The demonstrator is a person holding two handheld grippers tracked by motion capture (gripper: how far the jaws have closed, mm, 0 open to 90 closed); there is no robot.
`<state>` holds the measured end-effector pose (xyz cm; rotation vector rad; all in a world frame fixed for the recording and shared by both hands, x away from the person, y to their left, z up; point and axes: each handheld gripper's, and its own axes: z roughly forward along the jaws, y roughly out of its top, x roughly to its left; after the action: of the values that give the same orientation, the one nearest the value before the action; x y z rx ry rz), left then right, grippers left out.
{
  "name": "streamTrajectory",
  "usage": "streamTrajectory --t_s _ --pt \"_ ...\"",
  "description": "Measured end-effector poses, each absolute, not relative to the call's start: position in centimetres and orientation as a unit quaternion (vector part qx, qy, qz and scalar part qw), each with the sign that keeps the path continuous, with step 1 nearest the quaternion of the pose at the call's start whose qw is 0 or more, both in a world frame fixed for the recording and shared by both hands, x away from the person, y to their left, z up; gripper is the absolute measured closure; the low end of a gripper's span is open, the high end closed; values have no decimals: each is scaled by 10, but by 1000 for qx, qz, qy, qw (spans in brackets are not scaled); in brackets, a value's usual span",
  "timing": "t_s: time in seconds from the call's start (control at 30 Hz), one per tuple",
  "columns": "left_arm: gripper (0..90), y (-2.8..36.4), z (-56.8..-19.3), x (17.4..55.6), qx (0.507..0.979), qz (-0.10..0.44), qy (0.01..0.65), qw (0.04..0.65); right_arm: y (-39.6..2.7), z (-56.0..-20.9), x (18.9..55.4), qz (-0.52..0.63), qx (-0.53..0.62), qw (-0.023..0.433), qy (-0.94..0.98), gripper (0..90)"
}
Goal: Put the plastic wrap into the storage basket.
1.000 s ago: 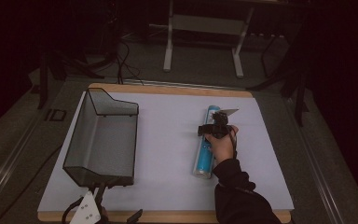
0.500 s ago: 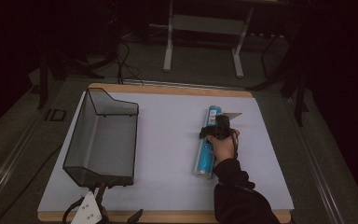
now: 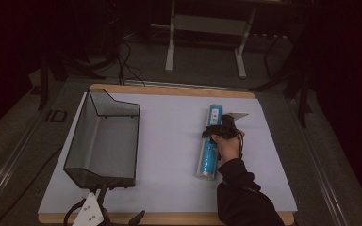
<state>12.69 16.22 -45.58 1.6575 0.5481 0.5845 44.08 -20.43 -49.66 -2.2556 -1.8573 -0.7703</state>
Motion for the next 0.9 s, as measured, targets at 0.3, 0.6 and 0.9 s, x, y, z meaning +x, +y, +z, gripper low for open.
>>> streamTrajectory --t_s 0.3,0.6,0.9 --pt "29 162 -456 127 718 254 237 604 -204 -476 442 -288 -722 80 -623 317" --pt "29 161 -456 127 716 256 236 605 -185 -447 440 -322 -694 71 -641 317" --pt "29 161 -457 127 714 256 235 607 -156 -423 436 -342 -664 49 -663 317"
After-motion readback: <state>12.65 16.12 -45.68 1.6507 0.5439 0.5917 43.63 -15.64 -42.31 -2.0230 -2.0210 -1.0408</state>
